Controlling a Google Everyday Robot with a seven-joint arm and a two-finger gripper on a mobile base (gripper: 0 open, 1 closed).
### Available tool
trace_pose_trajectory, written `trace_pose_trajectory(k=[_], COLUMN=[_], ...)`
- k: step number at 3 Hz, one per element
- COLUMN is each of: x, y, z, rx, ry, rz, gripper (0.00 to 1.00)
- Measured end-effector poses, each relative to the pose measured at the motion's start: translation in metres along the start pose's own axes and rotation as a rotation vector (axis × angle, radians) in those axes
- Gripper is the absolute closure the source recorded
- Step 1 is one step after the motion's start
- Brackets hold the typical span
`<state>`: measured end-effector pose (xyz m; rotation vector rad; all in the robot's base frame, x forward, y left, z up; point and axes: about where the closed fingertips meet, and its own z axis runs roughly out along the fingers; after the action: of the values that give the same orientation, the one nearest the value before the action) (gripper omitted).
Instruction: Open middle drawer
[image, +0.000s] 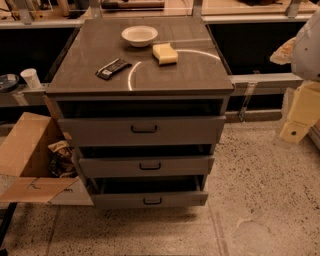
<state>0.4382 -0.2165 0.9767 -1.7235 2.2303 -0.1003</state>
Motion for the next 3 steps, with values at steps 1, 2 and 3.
trace_pose_trajectory(k=[1,2,3], x=[0.000,0.001,-0.004], y=[0.000,0.010,0.033], z=[0.000,0.068,0.153], rx=[0.000,-0.037,-0.099], ry=[0.000,-0.037,-0.081], rz=[0.000,-0.073,-0.171], gripper=[0.00,0.00,0.00])
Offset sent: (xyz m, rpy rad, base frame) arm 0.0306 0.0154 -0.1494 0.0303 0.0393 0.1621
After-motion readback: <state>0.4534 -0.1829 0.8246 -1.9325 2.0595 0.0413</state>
